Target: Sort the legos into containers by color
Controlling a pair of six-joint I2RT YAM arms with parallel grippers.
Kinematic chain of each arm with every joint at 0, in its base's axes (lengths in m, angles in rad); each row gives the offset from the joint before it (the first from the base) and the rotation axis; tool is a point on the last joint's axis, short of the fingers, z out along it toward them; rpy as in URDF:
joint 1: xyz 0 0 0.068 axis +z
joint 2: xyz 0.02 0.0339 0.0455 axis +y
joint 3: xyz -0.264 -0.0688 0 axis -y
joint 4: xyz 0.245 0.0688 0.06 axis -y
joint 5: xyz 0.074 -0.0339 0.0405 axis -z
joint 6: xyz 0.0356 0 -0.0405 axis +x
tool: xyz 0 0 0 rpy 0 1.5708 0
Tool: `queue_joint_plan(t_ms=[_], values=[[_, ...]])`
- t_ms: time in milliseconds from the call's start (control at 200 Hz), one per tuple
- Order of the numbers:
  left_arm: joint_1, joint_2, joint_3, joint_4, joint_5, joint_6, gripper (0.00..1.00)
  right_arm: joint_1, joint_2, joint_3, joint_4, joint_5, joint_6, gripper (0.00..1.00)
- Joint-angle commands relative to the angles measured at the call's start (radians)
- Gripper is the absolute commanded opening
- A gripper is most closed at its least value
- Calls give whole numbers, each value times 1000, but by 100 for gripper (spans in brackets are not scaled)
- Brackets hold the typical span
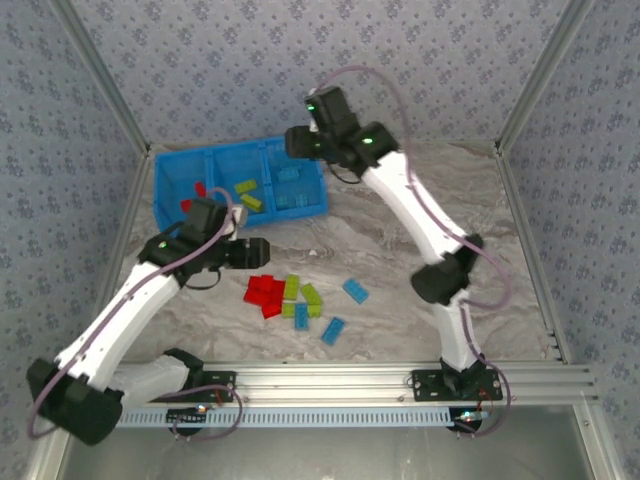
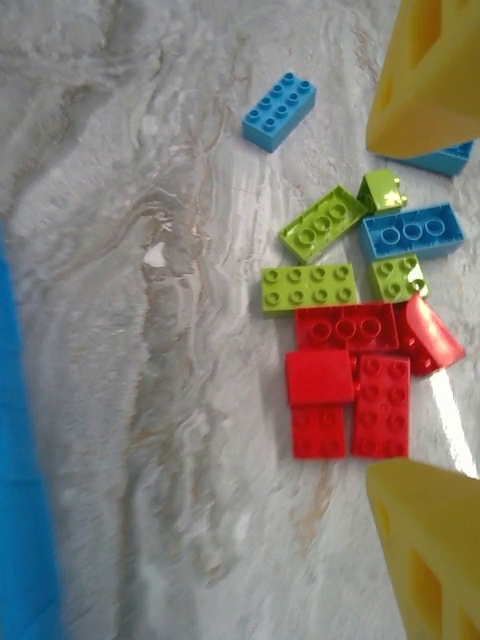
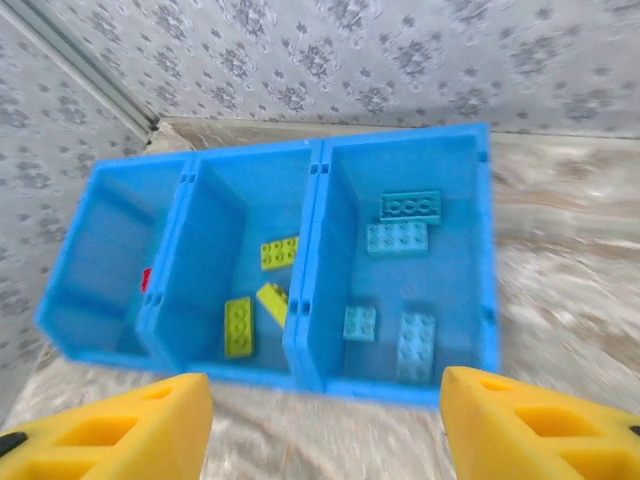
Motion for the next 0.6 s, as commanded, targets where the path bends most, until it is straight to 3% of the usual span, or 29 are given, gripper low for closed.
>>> queue_joint_plan(t_ms=[0, 115, 220, 420, 600], values=[[-85, 128, 87, -29, -51, -107, 71, -10, -234, -238, -139, 31, 46, 65], [-182, 261, 148, -43, -93, -95, 64, -18, -465, -549, -112, 33, 115, 66], [-208, 353, 161, -5, -94, -109, 61, -27, -591, -716, -130, 34, 164, 68], [-208, 553, 204, 49, -74, -67, 60, -56, -681, -825, -169, 27, 224, 70], [-208, 665, 203, 87, -55, -72, 60, -113, -682, -822, -203, -63, 199, 71]])
